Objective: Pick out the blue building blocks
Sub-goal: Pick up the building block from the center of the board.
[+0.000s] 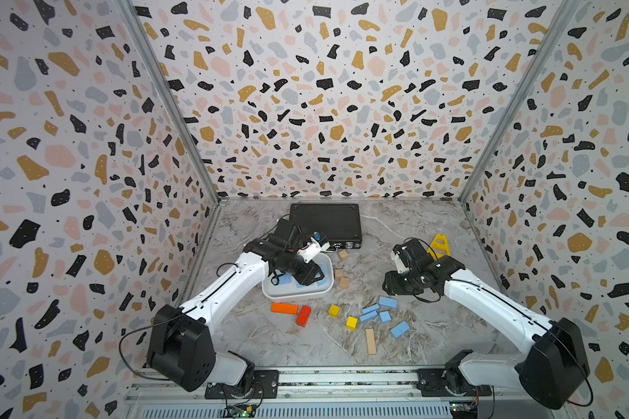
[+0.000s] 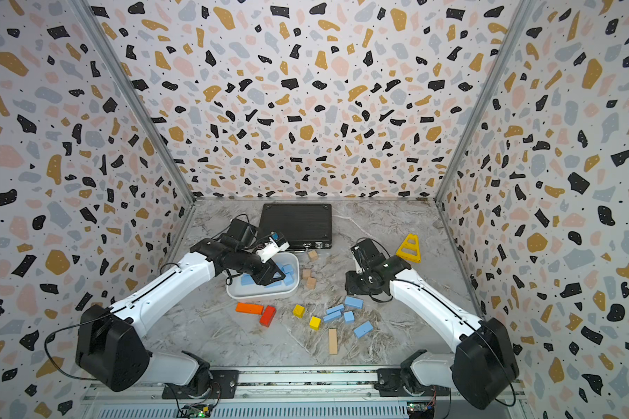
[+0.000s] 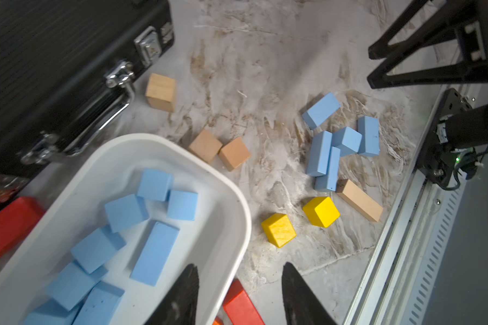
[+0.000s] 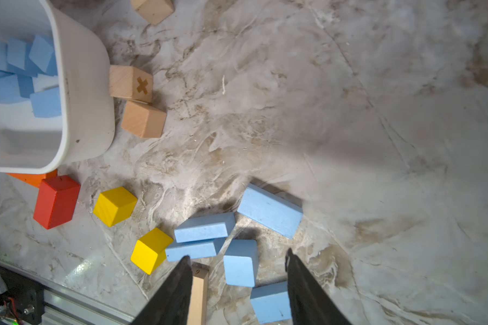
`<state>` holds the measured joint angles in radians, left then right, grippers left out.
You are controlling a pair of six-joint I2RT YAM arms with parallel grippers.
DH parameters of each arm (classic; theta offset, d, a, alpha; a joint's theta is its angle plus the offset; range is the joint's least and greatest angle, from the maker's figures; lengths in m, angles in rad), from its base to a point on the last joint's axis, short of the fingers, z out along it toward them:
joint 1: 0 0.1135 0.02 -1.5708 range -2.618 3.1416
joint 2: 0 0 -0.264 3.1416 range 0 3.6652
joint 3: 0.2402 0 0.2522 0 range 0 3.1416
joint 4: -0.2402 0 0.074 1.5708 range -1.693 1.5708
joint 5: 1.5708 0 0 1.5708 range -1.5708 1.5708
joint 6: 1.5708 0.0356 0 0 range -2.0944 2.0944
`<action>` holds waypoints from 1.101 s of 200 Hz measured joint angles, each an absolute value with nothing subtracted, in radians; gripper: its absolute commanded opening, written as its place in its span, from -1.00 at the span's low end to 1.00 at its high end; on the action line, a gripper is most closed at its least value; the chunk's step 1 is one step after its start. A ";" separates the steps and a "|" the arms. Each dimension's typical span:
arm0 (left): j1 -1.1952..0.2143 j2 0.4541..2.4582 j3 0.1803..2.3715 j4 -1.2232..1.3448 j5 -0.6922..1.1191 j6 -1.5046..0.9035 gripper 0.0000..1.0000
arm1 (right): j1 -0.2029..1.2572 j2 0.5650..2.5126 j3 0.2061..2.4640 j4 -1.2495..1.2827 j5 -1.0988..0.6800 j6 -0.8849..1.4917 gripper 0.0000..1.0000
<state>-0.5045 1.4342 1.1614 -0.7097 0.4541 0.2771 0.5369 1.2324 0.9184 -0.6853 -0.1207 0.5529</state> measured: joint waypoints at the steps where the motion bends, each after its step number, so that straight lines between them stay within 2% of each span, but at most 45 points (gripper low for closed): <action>1: -0.512 1.437 1.164 -0.712 0.451 0.277 -0.04 | 0.535 1.230 0.915 -0.684 -0.121 0.554 0.14; 22: -0.632 1.492 1.201 -0.737 0.411 0.277 -0.15 | 0.468 1.142 0.842 -0.646 -0.154 0.570 0.15; 53: -0.778 1.547 1.202 -0.735 0.368 0.254 -0.15 | 0.399 1.076 0.773 -0.599 -0.189 0.573 0.15; 113: -0.988 1.673 1.214 -0.698 0.259 0.216 -0.14 | 0.379 0.982 0.641 -0.554 -0.229 0.585 0.15; 148: -1.039 1.748 1.252 -0.668 0.203 0.201 -0.15 | 0.377 0.908 0.597 -0.546 -0.236 0.600 0.15; 220: -1.053 1.852 1.279 -0.652 0.174 0.163 -0.18 | 0.377 0.842 0.586 -0.555 -0.223 0.604 0.15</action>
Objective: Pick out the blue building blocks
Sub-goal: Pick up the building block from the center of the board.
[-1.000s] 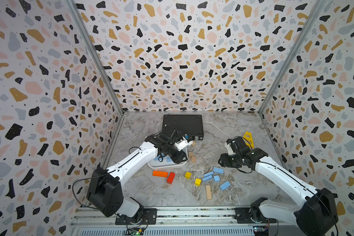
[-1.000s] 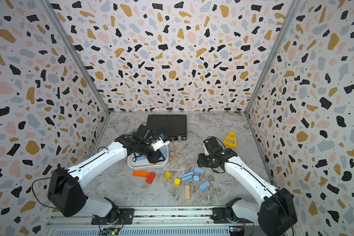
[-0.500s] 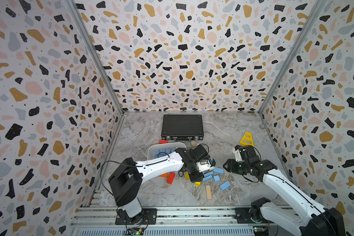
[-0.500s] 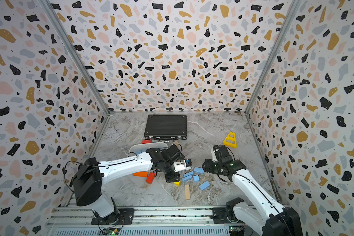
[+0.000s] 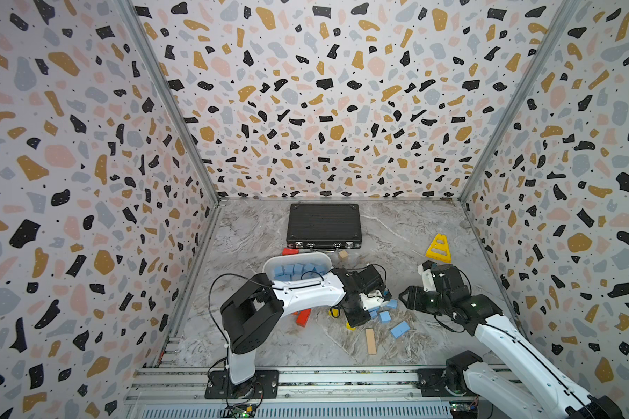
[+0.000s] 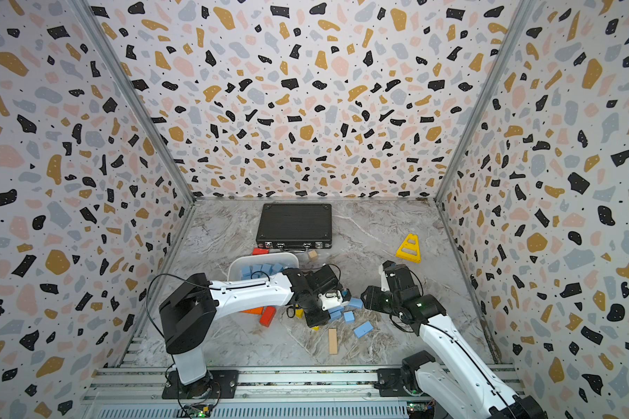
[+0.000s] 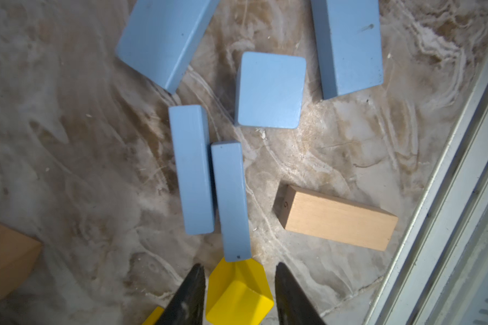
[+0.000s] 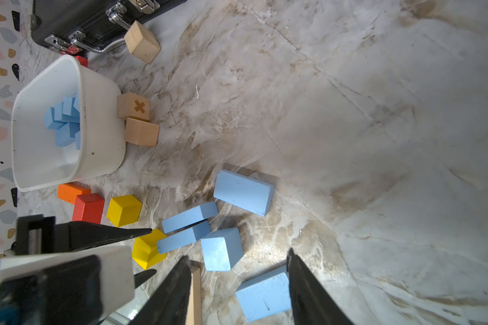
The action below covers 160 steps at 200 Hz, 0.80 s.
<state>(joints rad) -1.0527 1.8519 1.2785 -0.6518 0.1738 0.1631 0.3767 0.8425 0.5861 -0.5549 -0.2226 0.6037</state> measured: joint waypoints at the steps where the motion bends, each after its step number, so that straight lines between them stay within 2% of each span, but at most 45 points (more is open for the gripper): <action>1: -1.053 1.853 1.279 -0.652 0.174 0.163 -0.18 | 0.377 0.842 0.586 -0.555 -0.222 0.604 0.15; 31: -1.063 1.876 1.279 -0.651 0.175 0.152 -0.24 | 0.377 0.841 0.585 -0.561 -0.216 0.604 0.15; 99: -1.071 1.916 1.319 -0.645 0.176 0.132 -0.24 | 0.375 0.841 0.584 -0.569 -0.216 0.606 0.15; 160: -1.071 1.947 1.343 -0.631 0.175 0.115 -0.41 | 0.375 0.825 0.584 -0.575 -0.212 0.607 0.15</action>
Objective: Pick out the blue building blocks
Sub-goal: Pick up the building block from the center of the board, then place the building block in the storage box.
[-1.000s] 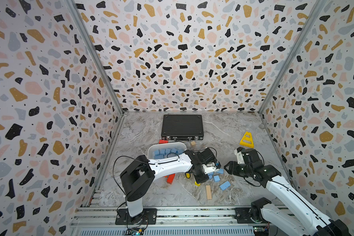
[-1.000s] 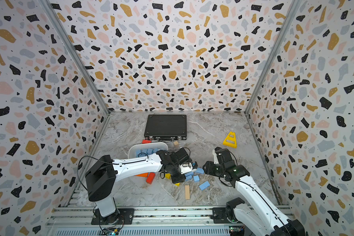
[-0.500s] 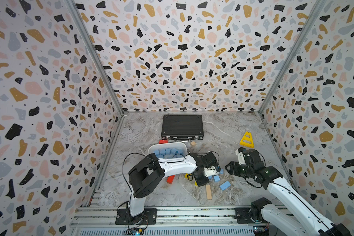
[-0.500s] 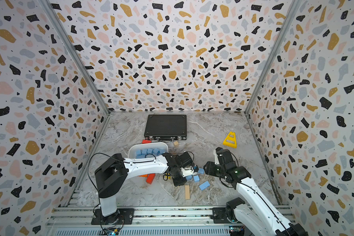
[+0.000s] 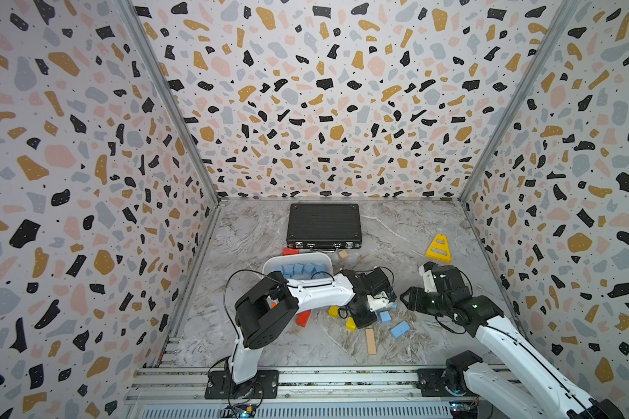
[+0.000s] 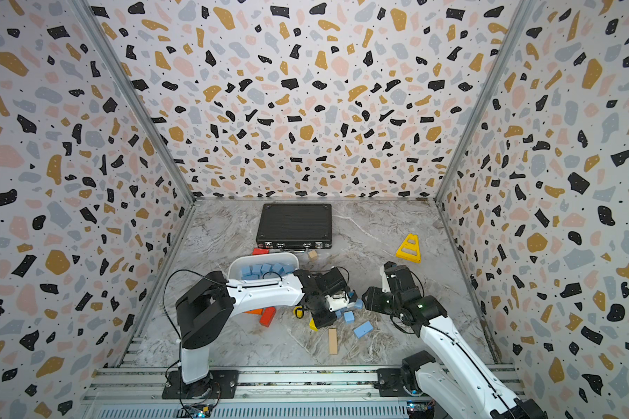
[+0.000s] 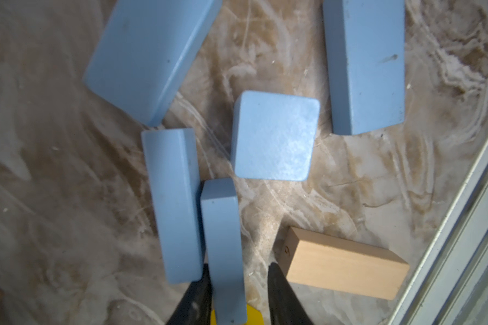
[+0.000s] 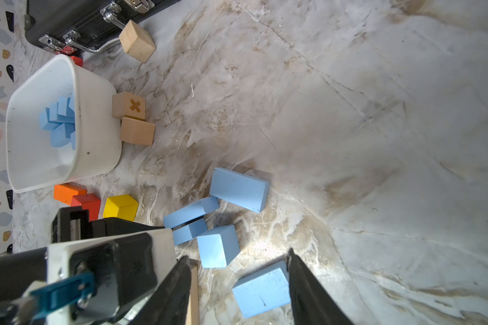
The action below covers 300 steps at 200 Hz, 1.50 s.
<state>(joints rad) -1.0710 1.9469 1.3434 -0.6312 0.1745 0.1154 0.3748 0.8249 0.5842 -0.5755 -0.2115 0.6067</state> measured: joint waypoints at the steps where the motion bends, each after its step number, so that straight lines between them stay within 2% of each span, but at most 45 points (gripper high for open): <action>1: -1.071 1.947 1.343 -0.631 0.174 0.116 -0.42 | 0.375 0.824 0.584 -0.576 -0.211 0.607 0.15; 100: -1.072 1.956 1.375 -0.636 0.174 0.125 -0.96 | 0.375 0.812 0.576 -0.587 -0.199 0.610 0.14; 172: -1.024 1.740 1.365 -0.724 0.205 0.262 -1.00 | 0.375 0.962 0.623 -0.570 -0.208 0.579 0.12; 199: -0.914 1.675 1.340 -0.775 0.231 0.347 -1.00 | 0.391 1.019 0.663 -0.511 -0.221 0.575 0.11; 247: -0.619 1.582 1.320 -0.918 0.279 0.576 -1.00 | 0.436 1.135 0.715 -0.428 -0.229 0.572 0.11; 300: -0.361 1.560 1.251 -0.978 0.254 0.822 -1.00 | 0.466 1.233 0.750 -0.398 -0.229 0.571 0.10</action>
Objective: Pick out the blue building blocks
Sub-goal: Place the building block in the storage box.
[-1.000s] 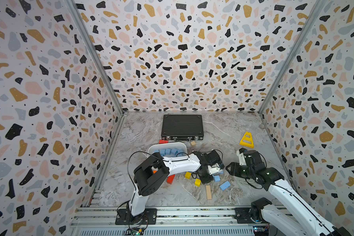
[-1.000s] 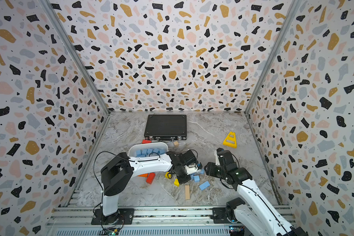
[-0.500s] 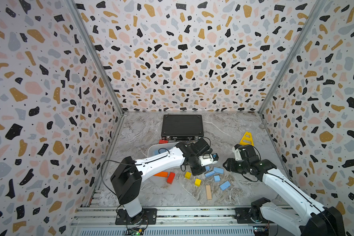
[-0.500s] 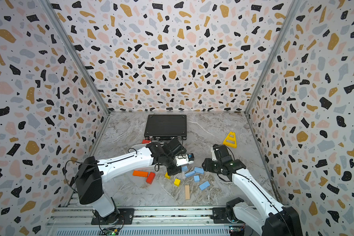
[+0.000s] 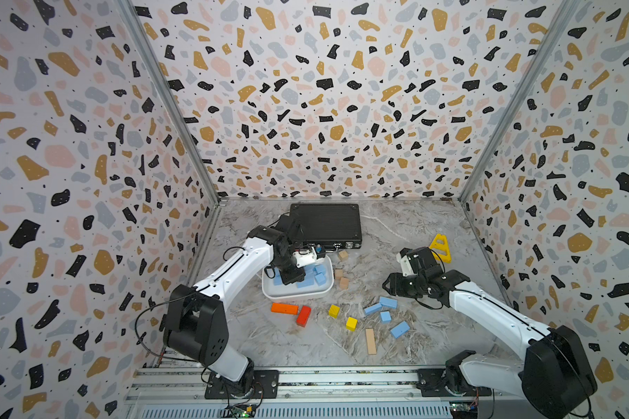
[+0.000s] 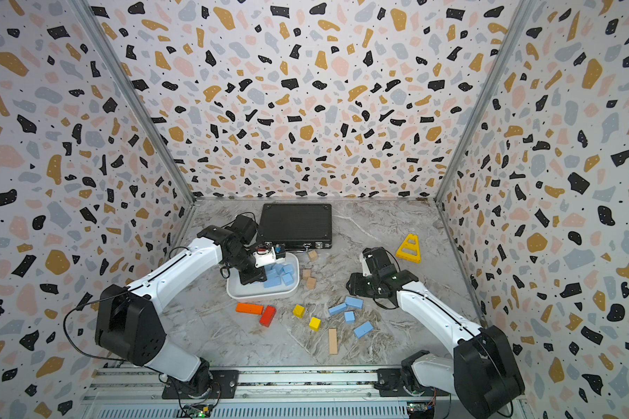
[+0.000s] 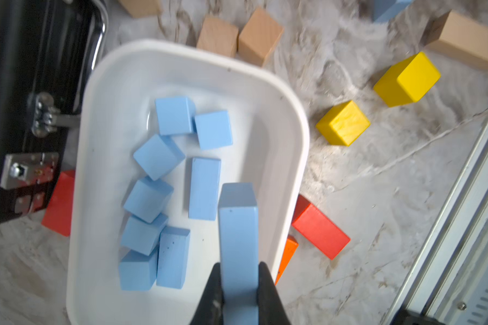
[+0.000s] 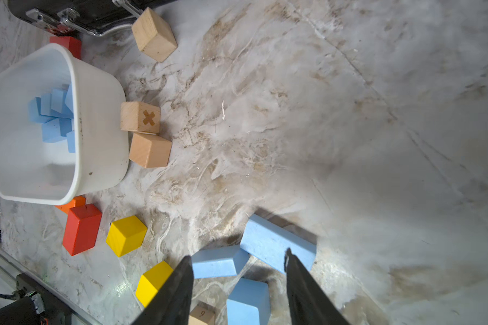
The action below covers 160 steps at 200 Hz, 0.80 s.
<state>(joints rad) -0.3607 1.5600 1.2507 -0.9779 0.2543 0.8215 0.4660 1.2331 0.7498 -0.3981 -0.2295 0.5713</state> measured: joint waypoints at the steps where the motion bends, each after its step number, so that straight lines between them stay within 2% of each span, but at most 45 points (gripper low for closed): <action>1: -0.359 1.560 1.250 -0.978 0.253 0.824 -1.00 | 0.466 1.234 0.751 -0.398 -0.229 0.572 0.10; 52: -0.317 1.589 1.151 -0.945 0.223 0.951 -1.00 | 0.472 1.294 0.803 -0.387 -0.231 0.560 0.10; 160: -0.317 1.710 1.122 -0.833 0.216 1.001 -0.99 | 0.474 1.309 0.808 -0.383 -0.232 0.558 0.09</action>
<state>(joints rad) -0.3168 1.7096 1.1217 -0.8330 0.2165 1.0012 0.4736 1.3094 0.8078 -0.3832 -0.2317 0.5579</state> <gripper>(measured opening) 0.148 0.546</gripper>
